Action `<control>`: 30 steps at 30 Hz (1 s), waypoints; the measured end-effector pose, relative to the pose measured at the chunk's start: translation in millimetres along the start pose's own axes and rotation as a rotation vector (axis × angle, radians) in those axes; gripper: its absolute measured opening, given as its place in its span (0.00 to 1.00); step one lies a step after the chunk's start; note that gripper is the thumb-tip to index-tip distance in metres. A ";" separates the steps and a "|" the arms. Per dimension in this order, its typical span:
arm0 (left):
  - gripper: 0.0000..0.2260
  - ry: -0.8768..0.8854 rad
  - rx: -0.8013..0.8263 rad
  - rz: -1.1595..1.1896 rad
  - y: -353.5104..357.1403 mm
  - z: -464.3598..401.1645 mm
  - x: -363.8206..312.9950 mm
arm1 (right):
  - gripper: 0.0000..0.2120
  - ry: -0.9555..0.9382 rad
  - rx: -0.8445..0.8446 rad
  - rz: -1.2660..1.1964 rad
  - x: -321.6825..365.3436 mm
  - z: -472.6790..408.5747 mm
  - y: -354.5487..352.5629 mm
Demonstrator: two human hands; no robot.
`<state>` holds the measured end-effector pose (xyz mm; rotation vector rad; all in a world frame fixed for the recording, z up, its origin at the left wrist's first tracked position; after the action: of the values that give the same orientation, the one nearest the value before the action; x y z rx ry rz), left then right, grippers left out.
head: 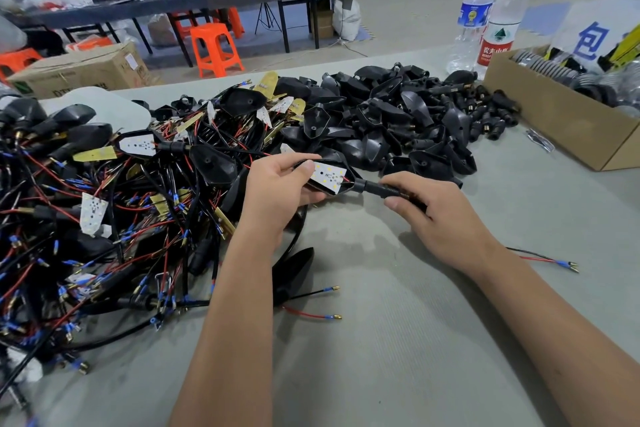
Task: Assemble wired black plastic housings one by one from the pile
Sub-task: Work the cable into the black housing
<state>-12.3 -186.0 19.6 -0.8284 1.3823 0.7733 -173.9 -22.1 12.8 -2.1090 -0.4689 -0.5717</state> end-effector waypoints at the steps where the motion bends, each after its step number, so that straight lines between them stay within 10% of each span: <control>1: 0.10 -0.012 0.001 0.008 -0.2 -0.5 1.3 | 0.09 0.003 -0.007 -0.011 -0.8 0.3 -0.2; 30: 0.15 -0.099 -0.005 0.032 3.1 5.5 8.8 | 0.15 0.044 -0.019 0.055 -2.6 -0.1 -4.5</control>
<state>-11.8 -179.8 10.8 -0.7636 1.3089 0.8326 -178.4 -20.0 14.4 -2.1160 -0.3807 -0.5910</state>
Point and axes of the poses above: each hand's wrist, its own z-axis away from the middle knuckle, its own y-axis out of the palm, x = y × z, the point moved 8 cm from there along -z, towards the middle knuckle, and after that the axes turned 4 degrees about -y, right-handed, at the moved point
